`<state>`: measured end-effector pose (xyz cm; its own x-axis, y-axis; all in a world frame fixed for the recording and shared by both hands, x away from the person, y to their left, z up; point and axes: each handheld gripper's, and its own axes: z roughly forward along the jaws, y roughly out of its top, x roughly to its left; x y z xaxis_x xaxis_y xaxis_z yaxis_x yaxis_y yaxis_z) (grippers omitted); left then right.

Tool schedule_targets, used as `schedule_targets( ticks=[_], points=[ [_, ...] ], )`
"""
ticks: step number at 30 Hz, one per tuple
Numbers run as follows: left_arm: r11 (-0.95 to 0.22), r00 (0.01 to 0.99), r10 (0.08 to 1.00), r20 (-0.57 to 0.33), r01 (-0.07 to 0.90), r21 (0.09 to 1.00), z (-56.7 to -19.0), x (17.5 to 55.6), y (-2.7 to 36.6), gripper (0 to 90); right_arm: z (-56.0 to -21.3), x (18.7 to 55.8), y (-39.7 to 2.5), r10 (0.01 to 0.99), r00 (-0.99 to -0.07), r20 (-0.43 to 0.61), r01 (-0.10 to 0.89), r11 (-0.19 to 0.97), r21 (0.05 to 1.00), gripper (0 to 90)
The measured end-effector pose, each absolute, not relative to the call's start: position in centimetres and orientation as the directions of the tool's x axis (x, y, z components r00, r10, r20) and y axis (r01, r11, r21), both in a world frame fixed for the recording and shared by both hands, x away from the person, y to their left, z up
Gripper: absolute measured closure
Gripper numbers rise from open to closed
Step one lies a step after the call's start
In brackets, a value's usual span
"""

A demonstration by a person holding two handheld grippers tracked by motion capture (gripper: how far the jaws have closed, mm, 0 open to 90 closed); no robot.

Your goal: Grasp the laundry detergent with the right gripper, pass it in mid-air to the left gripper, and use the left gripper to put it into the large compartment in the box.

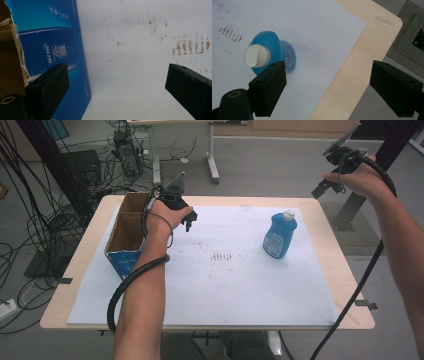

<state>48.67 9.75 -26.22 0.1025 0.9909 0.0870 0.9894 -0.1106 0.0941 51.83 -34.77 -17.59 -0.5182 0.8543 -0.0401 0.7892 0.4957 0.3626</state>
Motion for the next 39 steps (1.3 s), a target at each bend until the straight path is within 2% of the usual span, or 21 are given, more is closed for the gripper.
schedule_targets(
  ticks=[19,39],
  points=[
    [-0.116,0.108,0.99,0.086,0.989,0.095,-26.2,48.5,9.3,5.9,-17.3,51.0,-35.2,0.83,-0.555,-0.052,0.763,0.532,0.366,12.1],
    [-0.125,0.117,0.99,0.077,0.986,0.109,-25.8,48.1,9.0,5.8,-18.8,48.1,-35.0,0.78,-0.624,-0.037,0.715,0.589,0.376,8.7]
  ],
)
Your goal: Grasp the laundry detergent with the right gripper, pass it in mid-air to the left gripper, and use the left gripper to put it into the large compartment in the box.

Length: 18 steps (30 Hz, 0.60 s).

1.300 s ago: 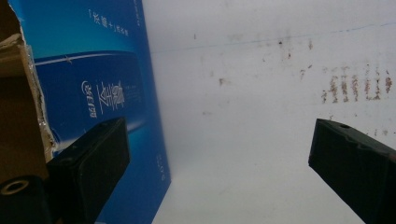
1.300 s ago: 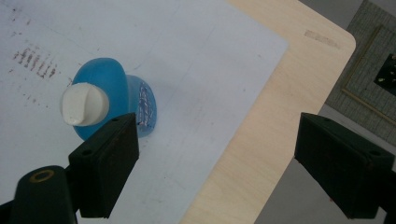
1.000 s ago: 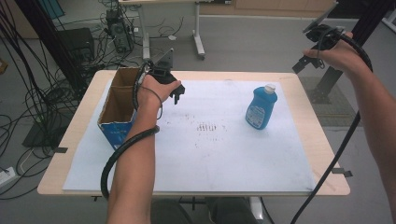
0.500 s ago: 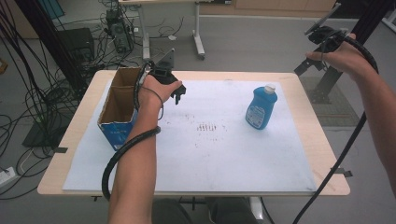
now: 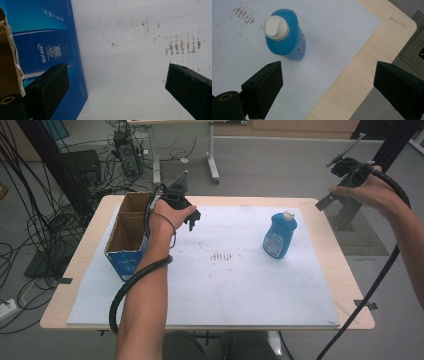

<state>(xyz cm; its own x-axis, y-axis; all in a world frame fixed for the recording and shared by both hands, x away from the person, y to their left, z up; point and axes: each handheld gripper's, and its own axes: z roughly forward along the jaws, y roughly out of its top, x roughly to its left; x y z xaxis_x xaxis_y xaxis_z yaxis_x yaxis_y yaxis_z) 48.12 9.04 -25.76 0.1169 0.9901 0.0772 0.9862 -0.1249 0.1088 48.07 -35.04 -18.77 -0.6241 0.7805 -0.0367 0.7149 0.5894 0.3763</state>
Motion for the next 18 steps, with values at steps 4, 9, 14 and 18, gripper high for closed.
schedule_targets(
  ticks=[4,9,14,18],
  points=[
    [-0.128,0.12,0.99,0.077,0.986,0.105,-26.0,47.8,9.2,5.8,-19.5,47.3,-34.4,0.755,-0.655,-0.027,0.694,0.615,0.373,8.4],
    [-0.129,0.121,0.99,0.077,0.986,0.107,-26.1,47.4,9.6,5.8,-20.0,46.7,-34.2,0.744,-0.668,-0.019,0.682,0.623,0.382,7.9],
    [-0.129,0.123,0.99,0.065,0.986,0.109,-26.3,46.8,9.8,5.8,-21.1,45.7,-33.9,0.729,-0.685,-0.004,0.665,0.627,0.405,7.5],
    [-0.141,0.134,0.989,0.069,0.984,0.111,-26.1,46.5,9.9,5.8,-22.5,45.0,-33.7,0.719,-0.695,0.0,0.657,0.636,0.405,7.5]
  ],
)
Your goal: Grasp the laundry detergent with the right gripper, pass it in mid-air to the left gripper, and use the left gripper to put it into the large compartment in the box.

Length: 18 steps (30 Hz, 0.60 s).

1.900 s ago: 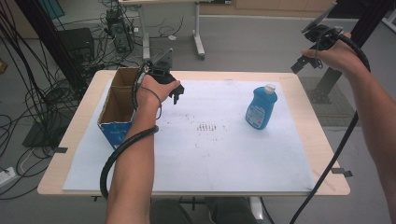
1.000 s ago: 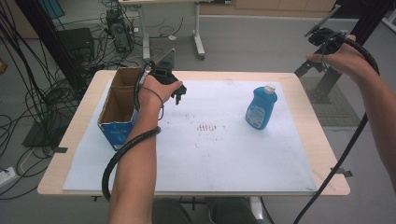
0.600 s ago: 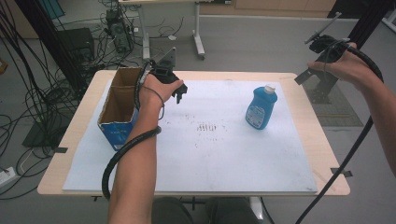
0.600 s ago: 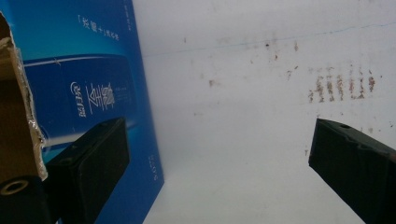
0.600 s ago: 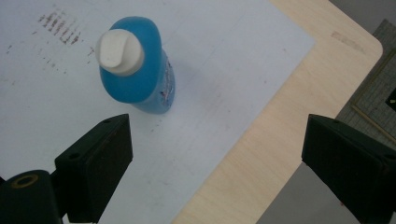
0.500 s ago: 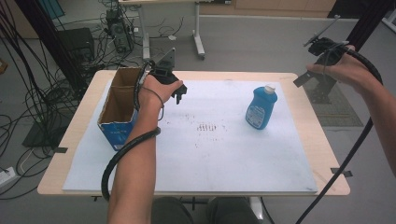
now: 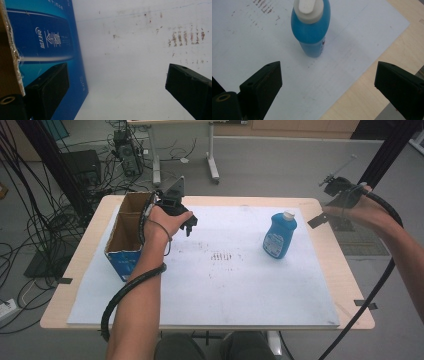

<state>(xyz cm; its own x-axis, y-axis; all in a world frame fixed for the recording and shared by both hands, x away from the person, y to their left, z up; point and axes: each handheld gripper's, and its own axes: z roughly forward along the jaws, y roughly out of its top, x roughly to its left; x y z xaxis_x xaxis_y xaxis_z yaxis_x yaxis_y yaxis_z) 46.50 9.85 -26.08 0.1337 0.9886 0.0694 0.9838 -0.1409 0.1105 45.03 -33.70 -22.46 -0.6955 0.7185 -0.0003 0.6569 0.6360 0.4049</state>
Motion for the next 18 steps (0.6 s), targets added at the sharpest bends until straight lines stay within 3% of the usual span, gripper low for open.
schedule_targets(
  ticks=[18],
  points=[
    [-0.136,0.129,0.99,0.062,0.982,0.132,-25.8,46.2,10.0,5.7,-27.7,43.2,-32.5,0.701,-0.713,0.026,0.617,0.609,0.498,4.8]
  ],
)
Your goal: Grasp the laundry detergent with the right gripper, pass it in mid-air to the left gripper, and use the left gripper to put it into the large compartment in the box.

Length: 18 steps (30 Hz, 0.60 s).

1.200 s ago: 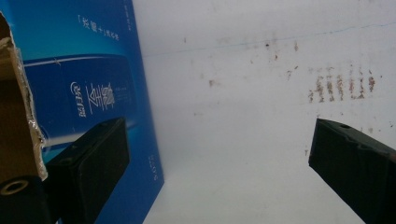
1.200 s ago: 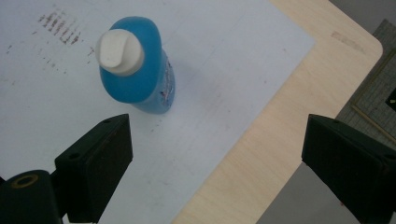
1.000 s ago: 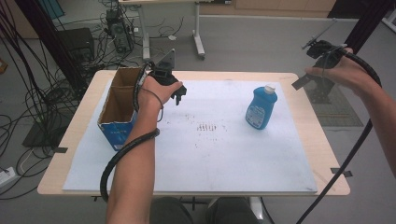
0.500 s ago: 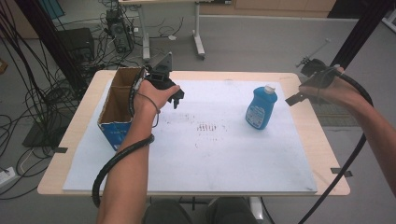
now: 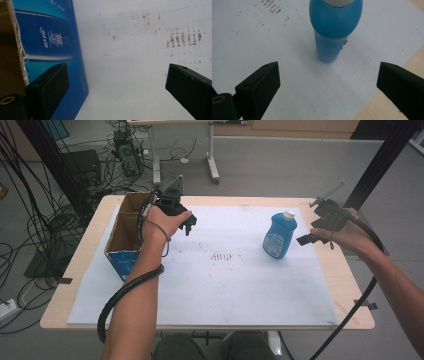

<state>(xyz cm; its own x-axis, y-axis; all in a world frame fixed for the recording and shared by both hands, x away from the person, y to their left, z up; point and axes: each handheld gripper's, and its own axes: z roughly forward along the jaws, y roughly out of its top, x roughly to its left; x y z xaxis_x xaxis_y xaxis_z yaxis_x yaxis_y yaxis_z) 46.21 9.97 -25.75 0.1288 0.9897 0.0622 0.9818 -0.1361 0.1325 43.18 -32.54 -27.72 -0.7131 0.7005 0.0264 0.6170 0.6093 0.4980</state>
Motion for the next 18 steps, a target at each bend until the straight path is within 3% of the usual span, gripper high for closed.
schedule_targets(
  ticks=[18],
  points=[
    [-0.141,0.134,0.989,0.067,0.983,0.12,-26.4,46.4,9.8,5.7,-33.2,43.1,-30.9,0.738,-0.675,0.016,0.591,0.527,0.611,3.8]
  ],
)
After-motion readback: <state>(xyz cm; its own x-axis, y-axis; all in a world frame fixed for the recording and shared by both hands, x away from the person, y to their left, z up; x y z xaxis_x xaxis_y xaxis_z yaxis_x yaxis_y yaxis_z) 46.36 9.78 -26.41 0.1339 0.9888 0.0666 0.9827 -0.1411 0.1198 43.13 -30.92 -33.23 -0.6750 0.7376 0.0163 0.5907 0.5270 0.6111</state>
